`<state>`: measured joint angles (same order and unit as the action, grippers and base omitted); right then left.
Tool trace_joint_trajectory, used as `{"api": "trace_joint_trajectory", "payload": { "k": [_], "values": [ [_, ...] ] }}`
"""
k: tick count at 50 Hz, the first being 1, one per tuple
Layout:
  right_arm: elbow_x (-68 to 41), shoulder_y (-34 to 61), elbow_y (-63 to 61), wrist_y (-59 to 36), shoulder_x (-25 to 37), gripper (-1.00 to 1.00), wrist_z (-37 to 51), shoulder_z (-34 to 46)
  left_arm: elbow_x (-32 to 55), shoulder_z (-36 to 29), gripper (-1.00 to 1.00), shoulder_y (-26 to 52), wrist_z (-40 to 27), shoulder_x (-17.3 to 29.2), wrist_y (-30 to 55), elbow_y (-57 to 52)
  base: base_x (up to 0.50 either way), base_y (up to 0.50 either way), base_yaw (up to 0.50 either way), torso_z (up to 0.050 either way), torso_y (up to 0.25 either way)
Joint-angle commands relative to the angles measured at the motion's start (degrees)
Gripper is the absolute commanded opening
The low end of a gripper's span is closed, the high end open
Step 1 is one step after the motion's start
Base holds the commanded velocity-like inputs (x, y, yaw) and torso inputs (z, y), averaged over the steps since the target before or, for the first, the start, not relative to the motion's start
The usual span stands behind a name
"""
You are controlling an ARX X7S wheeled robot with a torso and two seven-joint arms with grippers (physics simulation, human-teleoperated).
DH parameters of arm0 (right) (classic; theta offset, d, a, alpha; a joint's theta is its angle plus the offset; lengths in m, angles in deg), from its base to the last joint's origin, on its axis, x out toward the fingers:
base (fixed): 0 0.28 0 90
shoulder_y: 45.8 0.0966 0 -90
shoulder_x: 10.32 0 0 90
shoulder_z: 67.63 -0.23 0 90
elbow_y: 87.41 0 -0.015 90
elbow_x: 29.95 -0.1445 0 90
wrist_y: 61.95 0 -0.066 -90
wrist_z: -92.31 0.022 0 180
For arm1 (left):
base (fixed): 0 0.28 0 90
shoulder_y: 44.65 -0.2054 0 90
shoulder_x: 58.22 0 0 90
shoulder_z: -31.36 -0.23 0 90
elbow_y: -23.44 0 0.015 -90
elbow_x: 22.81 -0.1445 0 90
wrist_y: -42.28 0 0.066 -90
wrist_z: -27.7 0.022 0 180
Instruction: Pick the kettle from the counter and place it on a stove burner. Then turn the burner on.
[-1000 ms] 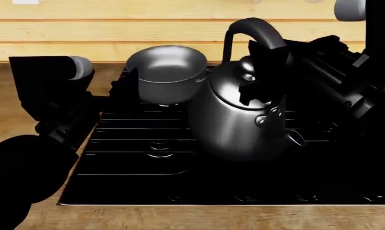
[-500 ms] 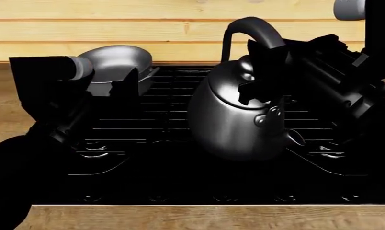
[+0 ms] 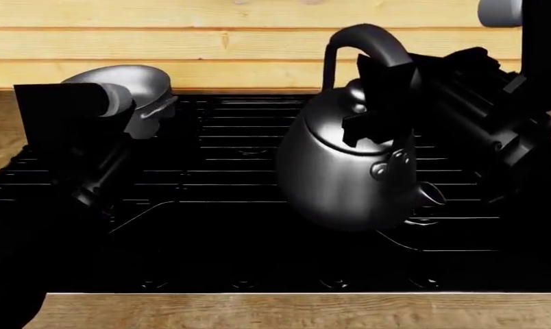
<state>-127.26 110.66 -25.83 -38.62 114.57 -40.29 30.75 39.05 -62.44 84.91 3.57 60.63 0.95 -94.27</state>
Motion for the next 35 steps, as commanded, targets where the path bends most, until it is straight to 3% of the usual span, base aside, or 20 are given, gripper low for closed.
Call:
{"api": "trace_joint_trajectory", "payload": {
  "k": [1,19,35],
  "values": [
    [3.9,2.2,0.2,0.6,-0.1,-1.00,-1.2,-1.2,-0.4,-0.2,1.00,-0.4,0.4,0.1,-0.6,0.5,0.00,0.00,0.00,0.000,0.000],
    [13.3,4.0,3.6,1.7,-1.2,-1.00,-8.0,1.7,-1.6,-1.0,1.00,0.3,1.6,0.0,-1.5,2.8,0.00,0.00,0.00,0.001,0.002],
    [30.0,9.3,11.0,7.5,-5.6,-1.00,-22.1,11.4,-2.9,-1.8,1.00,0.3,2.6,0.1,-2.5,4.4,0.00,0.00,0.00,0.001,0.003]
  ]
}}
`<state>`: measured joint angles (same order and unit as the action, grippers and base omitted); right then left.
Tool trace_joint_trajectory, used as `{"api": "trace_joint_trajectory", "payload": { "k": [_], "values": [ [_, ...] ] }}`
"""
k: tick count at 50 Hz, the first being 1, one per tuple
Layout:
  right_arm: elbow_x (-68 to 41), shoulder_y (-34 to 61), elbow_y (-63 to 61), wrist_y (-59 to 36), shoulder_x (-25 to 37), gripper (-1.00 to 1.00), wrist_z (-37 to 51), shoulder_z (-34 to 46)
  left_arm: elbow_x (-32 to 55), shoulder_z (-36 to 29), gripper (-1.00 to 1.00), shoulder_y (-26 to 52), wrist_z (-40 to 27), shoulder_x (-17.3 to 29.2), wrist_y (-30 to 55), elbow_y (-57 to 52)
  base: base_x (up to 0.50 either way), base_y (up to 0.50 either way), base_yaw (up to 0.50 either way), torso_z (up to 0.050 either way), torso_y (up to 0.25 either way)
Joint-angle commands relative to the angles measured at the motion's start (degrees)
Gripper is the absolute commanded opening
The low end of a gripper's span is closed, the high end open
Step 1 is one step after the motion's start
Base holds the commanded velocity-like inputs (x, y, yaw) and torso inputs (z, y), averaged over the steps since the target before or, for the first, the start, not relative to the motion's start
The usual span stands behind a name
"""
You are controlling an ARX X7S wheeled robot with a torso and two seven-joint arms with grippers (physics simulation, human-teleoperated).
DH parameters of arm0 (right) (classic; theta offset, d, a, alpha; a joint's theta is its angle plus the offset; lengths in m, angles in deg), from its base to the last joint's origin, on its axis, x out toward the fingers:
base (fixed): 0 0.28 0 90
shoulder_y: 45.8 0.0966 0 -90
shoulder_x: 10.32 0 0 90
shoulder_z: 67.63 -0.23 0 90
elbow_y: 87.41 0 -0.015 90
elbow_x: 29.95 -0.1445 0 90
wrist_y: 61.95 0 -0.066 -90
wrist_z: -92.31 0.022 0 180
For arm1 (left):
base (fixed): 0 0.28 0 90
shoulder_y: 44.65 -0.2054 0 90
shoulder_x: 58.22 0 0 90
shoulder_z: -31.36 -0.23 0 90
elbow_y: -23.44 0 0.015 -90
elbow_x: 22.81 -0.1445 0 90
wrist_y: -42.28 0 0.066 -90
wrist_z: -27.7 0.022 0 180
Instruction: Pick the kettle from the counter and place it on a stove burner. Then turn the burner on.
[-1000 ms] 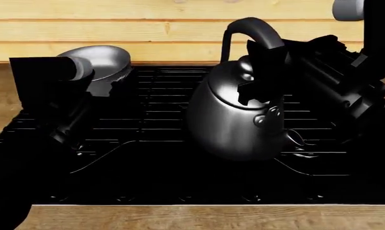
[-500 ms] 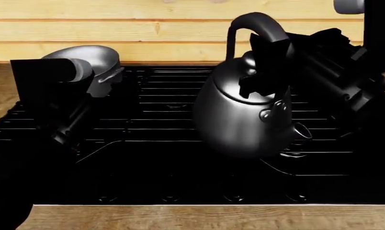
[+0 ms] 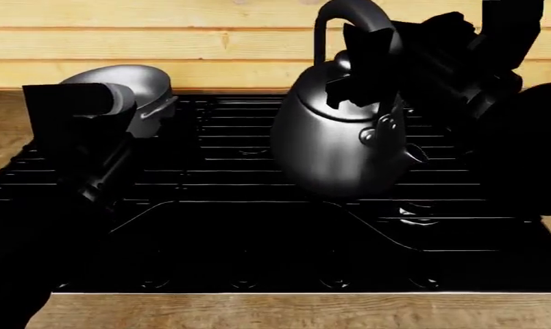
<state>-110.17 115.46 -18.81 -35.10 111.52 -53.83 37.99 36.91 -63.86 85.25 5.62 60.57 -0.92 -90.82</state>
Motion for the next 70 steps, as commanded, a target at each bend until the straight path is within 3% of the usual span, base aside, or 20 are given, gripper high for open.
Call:
{"api": "trace_joint_trajectory", "payload": {
  "k": [1,14,39,56,59,70],
  "values": [
    [13.7,4.7,4.9,4.5,-3.1,-1.00,-9.1,4.6,-0.9,-0.4,1.00,0.0,0.6,0.1,-0.6,1.1,0.00,0.00,0.00,0.000,0.000],
    [23.3,6.9,11.9,11.4,-6.2,-1.00,-15.8,9.9,-1.6,-0.9,1.00,-0.1,1.2,0.0,-1.3,2.2,0.00,0.00,0.00,0.001,0.002],
    [38.7,15.9,41.5,28.4,-18.5,-1.00,-32.0,19.8,-1.8,-1.2,1.00,1.3,1.6,0.2,-1.7,4.0,0.00,0.00,0.00,0.000,0.002],
    [45.7,22.8,76.5,46.0,-30.9,-1.00,-42.8,22.7,-2.4,-1.1,1.00,0.8,2.5,0.4,-2.9,5.7,0.00,0.00,0.00,0.001,0.002],
    [43.2,24.0,81.1,48.6,-31.8,-1.00,-43.5,25.7,-2.6,-1.0,1.00,0.7,2.6,0.3,-3.3,6.3,0.00,0.00,0.00,0.000,0.003],
    [19.4,26.8,86.4,56.3,-31.8,-1.00,-41.5,49.2,-1.4,-0.3,1.00,0.7,1.1,0.8,-2.5,4.7,0.00,0.00,0.00,0.001,0.003]
  ]
}}
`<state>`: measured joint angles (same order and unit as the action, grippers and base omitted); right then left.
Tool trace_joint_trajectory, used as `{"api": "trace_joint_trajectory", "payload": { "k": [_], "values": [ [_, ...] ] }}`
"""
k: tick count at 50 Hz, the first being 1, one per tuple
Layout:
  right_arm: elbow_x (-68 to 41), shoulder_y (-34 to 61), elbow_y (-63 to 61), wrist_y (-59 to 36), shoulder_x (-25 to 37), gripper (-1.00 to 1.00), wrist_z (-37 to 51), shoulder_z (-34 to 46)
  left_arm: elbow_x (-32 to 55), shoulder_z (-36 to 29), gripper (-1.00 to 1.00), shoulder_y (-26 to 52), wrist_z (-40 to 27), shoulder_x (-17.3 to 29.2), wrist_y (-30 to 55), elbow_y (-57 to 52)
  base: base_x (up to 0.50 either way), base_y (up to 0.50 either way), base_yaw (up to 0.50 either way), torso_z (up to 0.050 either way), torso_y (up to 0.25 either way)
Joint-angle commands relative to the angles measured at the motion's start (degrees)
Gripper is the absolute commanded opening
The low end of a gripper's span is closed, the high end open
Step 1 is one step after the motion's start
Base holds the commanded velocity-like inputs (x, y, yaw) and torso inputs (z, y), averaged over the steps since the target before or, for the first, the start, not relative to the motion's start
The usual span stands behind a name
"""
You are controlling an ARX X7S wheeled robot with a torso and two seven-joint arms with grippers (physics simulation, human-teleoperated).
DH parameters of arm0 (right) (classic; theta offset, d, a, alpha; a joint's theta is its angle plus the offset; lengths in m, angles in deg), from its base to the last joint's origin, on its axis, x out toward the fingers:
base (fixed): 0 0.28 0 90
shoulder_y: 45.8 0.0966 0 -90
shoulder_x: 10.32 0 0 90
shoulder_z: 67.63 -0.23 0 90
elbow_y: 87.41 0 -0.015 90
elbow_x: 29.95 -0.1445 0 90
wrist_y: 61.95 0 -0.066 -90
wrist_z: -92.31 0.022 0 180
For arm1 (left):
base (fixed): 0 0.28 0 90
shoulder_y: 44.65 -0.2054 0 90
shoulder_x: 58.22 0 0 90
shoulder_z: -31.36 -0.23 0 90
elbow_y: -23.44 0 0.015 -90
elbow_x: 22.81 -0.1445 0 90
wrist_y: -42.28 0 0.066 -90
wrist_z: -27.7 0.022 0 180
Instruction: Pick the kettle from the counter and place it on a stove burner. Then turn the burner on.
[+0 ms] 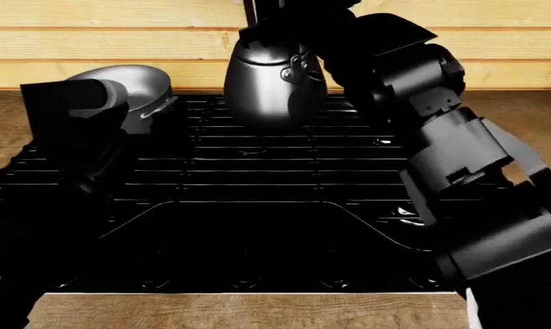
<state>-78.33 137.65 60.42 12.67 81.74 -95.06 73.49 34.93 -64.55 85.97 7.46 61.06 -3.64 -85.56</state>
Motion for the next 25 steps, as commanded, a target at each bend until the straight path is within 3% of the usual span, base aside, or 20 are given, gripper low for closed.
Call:
{"api": "trace_joint_trajectory", "payload": {
  "k": [1,12,25],
  "values": [
    [-14.5,4.8,7.4,9.1,-2.0,-1.00,-0.3,15.6,0.6,0.5,1.00,-0.1,-0.7,0.3,0.2,-0.6,0.00,0.00,0.00,0.000,0.000],
    [-32.6,5.4,9.1,15.2,-2.0,-1.00,1.6,32.8,0.5,0.6,1.00,-0.4,-0.5,0.5,-0.4,-0.1,0.00,0.00,0.00,0.001,0.002],
    [-39.9,4.0,10.0,19.5,-2.0,-1.00,2.1,37.8,0.0,0.4,1.00,-0.6,-0.1,0.3,-1.1,1.1,0.00,0.00,0.00,0.000,0.002]
  ]
}}
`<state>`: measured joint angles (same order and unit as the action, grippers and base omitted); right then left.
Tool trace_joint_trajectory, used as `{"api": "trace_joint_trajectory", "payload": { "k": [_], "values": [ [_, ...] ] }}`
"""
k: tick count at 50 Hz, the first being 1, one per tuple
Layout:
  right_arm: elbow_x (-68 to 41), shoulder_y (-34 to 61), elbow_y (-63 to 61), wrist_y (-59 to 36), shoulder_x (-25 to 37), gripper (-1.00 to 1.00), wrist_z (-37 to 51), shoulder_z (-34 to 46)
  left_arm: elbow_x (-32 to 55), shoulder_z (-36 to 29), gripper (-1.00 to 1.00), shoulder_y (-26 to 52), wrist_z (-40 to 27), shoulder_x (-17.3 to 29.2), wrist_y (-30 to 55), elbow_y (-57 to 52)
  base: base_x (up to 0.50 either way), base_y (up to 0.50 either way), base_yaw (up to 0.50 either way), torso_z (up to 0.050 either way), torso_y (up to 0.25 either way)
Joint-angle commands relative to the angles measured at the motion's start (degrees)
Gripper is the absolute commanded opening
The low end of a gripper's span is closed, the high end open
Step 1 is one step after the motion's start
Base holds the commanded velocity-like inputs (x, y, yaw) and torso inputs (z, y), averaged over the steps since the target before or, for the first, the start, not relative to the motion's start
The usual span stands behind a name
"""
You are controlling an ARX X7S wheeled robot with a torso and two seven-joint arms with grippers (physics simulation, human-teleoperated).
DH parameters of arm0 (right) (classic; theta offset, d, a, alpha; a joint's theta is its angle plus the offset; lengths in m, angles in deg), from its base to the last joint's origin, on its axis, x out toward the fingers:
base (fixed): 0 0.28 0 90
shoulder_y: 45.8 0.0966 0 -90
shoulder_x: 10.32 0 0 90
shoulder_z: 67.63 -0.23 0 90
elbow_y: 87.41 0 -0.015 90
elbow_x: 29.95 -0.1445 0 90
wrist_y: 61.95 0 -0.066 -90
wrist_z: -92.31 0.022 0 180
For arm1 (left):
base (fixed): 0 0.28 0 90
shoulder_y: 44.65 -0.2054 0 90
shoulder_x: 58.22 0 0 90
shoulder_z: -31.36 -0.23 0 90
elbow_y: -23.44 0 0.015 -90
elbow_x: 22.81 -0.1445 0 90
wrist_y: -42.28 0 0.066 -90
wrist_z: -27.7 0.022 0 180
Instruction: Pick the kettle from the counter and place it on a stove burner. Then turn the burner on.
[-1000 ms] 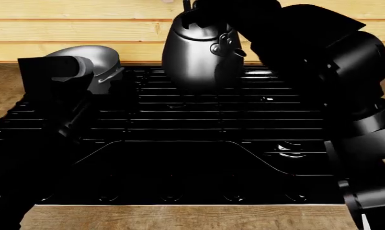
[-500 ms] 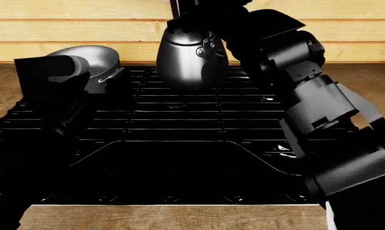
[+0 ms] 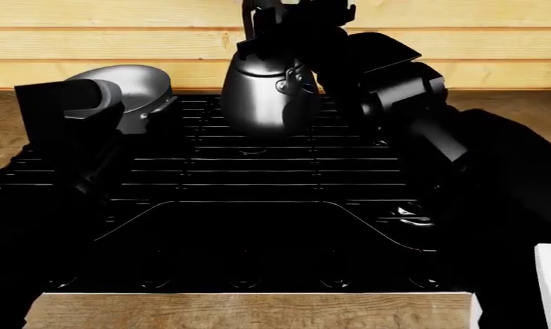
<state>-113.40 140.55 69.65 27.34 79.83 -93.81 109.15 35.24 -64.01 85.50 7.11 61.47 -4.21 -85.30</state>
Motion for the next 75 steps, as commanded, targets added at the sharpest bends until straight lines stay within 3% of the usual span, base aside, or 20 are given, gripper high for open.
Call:
{"api": "trace_joint_trajectory", "payload": {
  "k": [1,43,44,75],
  "values": [
    [-5.2,0.8,0.7,4.8,-0.1,-1.00,0.7,2.3,-0.3,-0.1,1.00,-0.2,0.3,-0.2,-0.6,0.9,0.00,0.00,0.00,0.010,0.000],
    [-4.4,-3.5,-1.4,2.0,-0.1,-1.00,0.9,3.0,-0.4,0.1,1.00,-1.2,1.1,0.2,-2.2,2.2,0.00,0.00,0.00,0.001,0.002],
    [-4.4,-3.5,-1.6,1.8,-0.1,1.00,0.9,3.0,-0.3,0.2,1.00,-1.2,0.9,0.2,-2.1,2.0,0.00,0.00,0.00,0.000,0.000],
    [-3.9,-3.8,-1.8,0.6,-0.1,1.00,0.9,2.9,0.4,0.1,1.00,-1.2,0.8,0.2,-2.4,1.7,0.00,0.00,0.00,0.000,0.000]
  ]
}}
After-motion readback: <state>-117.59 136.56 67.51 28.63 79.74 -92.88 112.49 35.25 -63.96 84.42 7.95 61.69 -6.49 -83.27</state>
